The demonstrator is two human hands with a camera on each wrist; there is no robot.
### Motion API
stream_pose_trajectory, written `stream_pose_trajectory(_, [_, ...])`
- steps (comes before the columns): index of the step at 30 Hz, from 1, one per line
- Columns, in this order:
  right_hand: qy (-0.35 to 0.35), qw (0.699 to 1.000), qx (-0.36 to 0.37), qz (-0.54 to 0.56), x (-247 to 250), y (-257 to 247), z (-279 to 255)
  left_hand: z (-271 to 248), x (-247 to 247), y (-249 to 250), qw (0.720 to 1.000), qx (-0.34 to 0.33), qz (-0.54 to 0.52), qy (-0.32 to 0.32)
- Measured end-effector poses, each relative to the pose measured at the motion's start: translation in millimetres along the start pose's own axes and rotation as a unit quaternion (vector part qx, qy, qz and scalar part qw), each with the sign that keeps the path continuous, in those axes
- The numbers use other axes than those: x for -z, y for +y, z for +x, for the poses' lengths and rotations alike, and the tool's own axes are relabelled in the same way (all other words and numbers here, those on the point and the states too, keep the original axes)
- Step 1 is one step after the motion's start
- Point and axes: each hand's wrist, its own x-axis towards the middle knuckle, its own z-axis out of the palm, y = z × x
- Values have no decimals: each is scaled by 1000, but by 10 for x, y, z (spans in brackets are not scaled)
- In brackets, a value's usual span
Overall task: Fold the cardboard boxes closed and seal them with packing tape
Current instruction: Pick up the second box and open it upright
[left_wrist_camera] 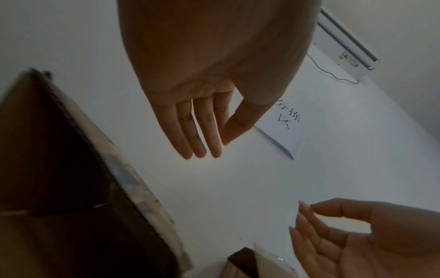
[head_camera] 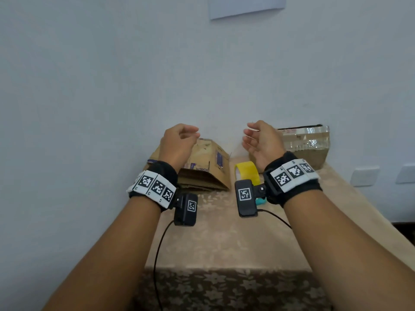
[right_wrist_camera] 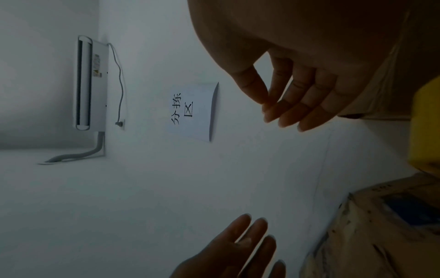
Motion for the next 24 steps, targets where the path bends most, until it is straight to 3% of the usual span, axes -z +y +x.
stream_pose_trajectory(6, [-70, 997, -25, -16, -182, 76, -145, -13, 269, -282, 995, 7, 26, 96])
stream_pose_trajectory(10, [-91, 991, -56, -84, -405, 198, -239, 44, 396, -465, 989, 37, 54, 136])
stream_pose_trajectory(17, [-61, 978, -123, -157, -551, 698, -99, 107, 427, -665, 976, 193, 39, 87])
stream_pose_trajectory(21, [-54, 972, -116, -198, -624, 912, 9, 104, 511, -846, 977, 194, 15, 83])
stream_pose_trajectory(24, [-44, 968, -100, -225, -617, 1003, 77, 85, 626, -853, 970, 209, -70, 98])
